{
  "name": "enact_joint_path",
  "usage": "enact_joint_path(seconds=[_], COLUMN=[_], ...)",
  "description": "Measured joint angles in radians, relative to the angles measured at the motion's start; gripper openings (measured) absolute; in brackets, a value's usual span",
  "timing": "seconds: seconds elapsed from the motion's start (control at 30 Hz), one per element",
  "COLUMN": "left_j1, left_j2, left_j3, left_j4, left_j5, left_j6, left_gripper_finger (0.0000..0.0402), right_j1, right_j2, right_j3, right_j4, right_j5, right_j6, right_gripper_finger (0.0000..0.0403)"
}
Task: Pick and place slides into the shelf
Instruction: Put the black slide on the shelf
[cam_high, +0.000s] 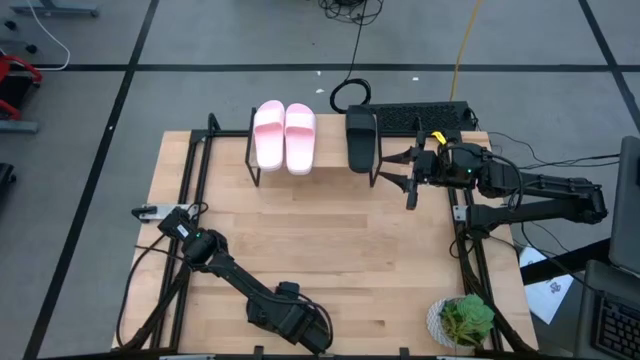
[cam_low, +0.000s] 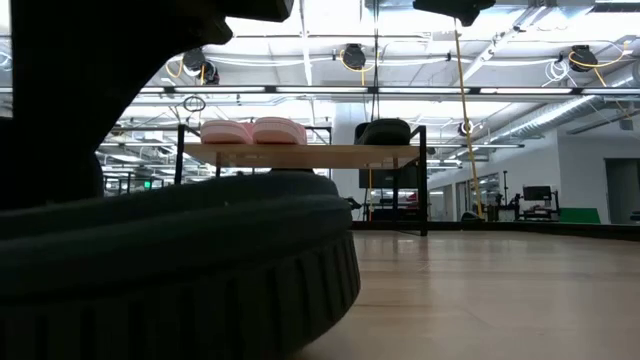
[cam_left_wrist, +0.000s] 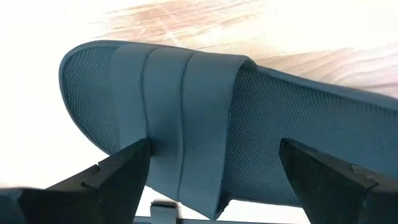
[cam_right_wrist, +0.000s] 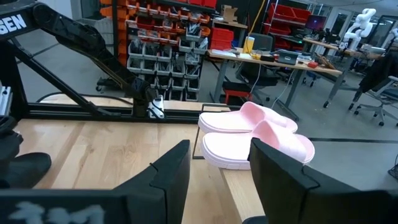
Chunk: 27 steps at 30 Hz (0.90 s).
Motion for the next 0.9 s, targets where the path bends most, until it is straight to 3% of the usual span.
enact_joint_path(seconds=[0.17, 0.67, 0.9], left_j1=[0.005, 0.033, 0.035], left_j2=[0.000, 0.000, 0.000], left_j3=[0.000, 0.000, 0.000], left_j4=[-0.004, -0.008, -0.092], left_j5=[0.020, 0.038, 0.040], left_j6=[-0.079, 0.010, -0.010], left_gripper_finger=[0.0351, 0.0351, 0.0351], right_j1=[0.000, 0.000, 0.000], right_j2=[0.000, 0.000, 0.000], right_j3=[0.000, 0.000, 0.000], right_j4=[0.000, 0.000, 0.000], right_j5=[0.000, 0.000, 0.000], right_j6=[0.000, 0.000, 0.000], right_gripper_finger=[0.0155, 0.0155, 0.0155])
